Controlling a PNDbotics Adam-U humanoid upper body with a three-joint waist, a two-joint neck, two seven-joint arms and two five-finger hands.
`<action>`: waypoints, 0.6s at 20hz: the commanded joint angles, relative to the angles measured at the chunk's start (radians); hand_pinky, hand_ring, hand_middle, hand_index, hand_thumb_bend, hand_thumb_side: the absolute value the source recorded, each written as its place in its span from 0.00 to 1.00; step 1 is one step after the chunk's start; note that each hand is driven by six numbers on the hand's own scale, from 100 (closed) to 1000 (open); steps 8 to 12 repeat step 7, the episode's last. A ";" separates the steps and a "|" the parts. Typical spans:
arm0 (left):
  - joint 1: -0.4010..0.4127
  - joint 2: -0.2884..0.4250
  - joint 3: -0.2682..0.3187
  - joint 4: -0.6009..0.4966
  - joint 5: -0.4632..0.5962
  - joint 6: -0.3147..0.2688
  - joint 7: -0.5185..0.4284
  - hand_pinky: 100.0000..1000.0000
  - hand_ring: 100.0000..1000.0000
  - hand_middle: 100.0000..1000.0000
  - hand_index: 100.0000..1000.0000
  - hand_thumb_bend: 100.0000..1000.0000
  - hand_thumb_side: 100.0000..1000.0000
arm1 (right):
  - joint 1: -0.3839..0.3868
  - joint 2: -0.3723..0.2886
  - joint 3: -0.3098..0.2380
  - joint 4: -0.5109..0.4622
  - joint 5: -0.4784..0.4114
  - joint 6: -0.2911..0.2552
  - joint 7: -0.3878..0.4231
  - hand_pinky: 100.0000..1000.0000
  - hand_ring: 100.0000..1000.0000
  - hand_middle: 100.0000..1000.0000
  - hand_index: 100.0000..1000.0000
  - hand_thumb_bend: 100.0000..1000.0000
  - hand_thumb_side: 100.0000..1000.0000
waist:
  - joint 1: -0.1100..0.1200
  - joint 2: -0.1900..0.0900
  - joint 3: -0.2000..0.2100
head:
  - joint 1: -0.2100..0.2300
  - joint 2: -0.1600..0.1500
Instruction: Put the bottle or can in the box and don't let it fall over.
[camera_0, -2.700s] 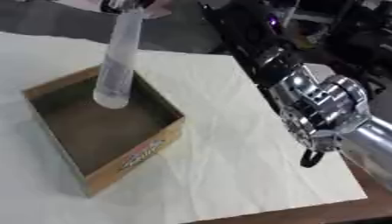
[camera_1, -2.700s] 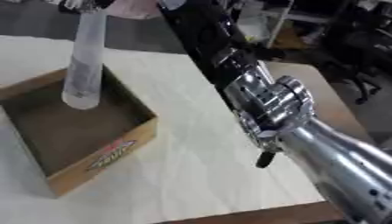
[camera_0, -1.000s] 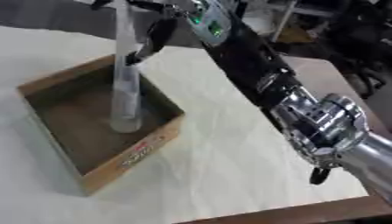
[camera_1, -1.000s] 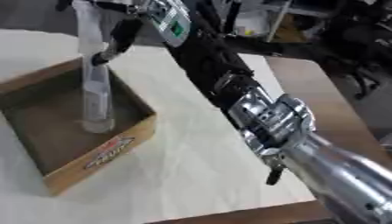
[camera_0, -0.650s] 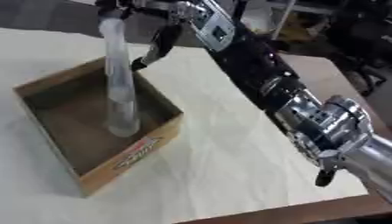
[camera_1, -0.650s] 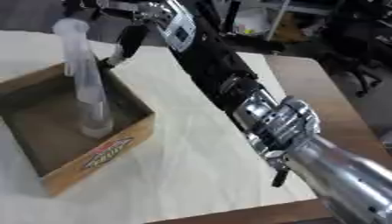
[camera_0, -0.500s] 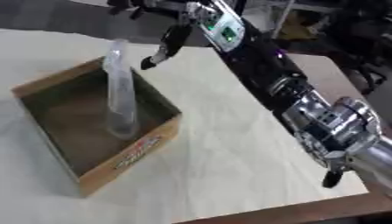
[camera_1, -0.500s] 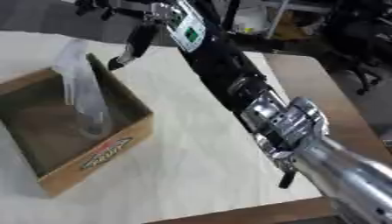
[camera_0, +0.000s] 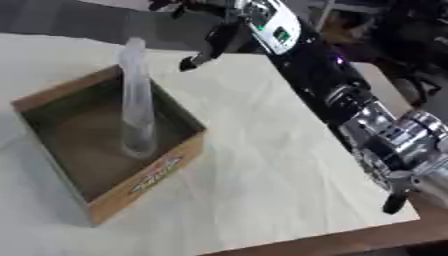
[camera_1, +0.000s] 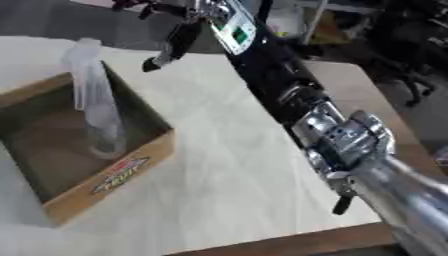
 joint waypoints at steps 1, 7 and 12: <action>-0.001 0.008 0.005 -0.018 -0.006 -0.003 -0.001 0.47 0.46 0.58 0.87 0.02 0.70 | -0.017 -0.057 -0.021 -0.023 -0.032 -0.276 0.290 0.86 1.00 1.00 0.90 0.54 0.06 | 0.013 -0.016 -0.005 | 0.004 0.000; 0.007 0.006 0.007 -0.018 -0.009 -0.006 0.000 0.47 0.46 0.58 0.87 0.02 0.70 | -0.044 -0.065 -0.061 0.009 -0.031 -0.232 0.290 0.86 1.00 1.00 0.90 0.53 0.05 | 0.024 -0.017 -0.021 | 0.012 0.002; 0.007 0.006 0.007 -0.018 -0.009 -0.006 0.000 0.47 0.46 0.58 0.87 0.02 0.70 | -0.044 -0.065 -0.061 0.009 -0.031 -0.232 0.290 0.86 1.00 1.00 0.90 0.53 0.05 | 0.024 -0.017 -0.021 | 0.012 0.002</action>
